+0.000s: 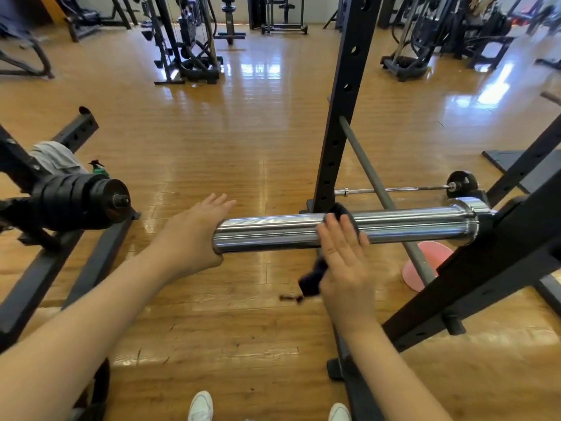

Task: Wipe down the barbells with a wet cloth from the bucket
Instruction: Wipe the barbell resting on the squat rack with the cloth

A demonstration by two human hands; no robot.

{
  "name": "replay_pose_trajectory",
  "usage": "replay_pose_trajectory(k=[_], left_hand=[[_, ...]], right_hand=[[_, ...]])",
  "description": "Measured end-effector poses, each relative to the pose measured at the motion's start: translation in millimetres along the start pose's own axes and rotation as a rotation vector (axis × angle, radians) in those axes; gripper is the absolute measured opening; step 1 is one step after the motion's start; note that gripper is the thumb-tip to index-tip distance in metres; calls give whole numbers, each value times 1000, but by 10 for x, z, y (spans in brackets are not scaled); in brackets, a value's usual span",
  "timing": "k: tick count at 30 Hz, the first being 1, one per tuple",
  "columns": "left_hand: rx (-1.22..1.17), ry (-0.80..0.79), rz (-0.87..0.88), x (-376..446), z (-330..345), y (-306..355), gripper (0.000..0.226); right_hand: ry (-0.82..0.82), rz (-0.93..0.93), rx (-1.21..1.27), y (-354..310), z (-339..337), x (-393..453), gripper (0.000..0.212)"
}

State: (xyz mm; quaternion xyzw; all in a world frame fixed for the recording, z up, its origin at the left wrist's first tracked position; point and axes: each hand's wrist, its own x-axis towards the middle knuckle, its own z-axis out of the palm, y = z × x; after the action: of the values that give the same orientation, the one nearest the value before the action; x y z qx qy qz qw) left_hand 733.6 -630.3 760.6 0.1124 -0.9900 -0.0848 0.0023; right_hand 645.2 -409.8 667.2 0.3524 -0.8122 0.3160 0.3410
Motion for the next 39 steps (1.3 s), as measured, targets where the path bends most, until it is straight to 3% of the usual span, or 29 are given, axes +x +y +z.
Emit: replay_pose_trajectory(k=[3,6,12,15,18,23,26,28,31,33,36,39], left_hand=[[-45,-82,-2,40,-64,-1,97],[-32,-69,0,28,-58,7,96],[-32,-46,6,21,-13,-8,99],[-26,58,12,-9,23,-34,99],[162,273,59,-140,151,-56,108],[228,423,62,-294,356,-33,100],[228,507,67,-216,371,-38,74],[219,529,44,-193,385,-24,71],[201,496,10,-182,364,1,77],[175,457,-10,-150,350,-20,82],[102,338,-19,-130,290,-33,82],[23,203,-2,-102,161,-29,80]], right_hand=[[111,136,-56,264,-110,57,57],[177,259,-81,87,-27,84,57],[-37,7,19,-397,75,-2,57],[-35,69,-27,-79,-102,108,61],[-11,214,-66,183,-230,185,59],[15,330,-103,-30,-131,206,56],[-35,272,-109,-329,-47,258,62],[-97,175,-89,-500,-7,271,63],[-173,117,-13,-491,-87,353,58],[-180,198,26,-328,-193,404,57],[-126,328,-63,-213,-226,393,55],[-111,268,-114,-492,-59,384,54]])
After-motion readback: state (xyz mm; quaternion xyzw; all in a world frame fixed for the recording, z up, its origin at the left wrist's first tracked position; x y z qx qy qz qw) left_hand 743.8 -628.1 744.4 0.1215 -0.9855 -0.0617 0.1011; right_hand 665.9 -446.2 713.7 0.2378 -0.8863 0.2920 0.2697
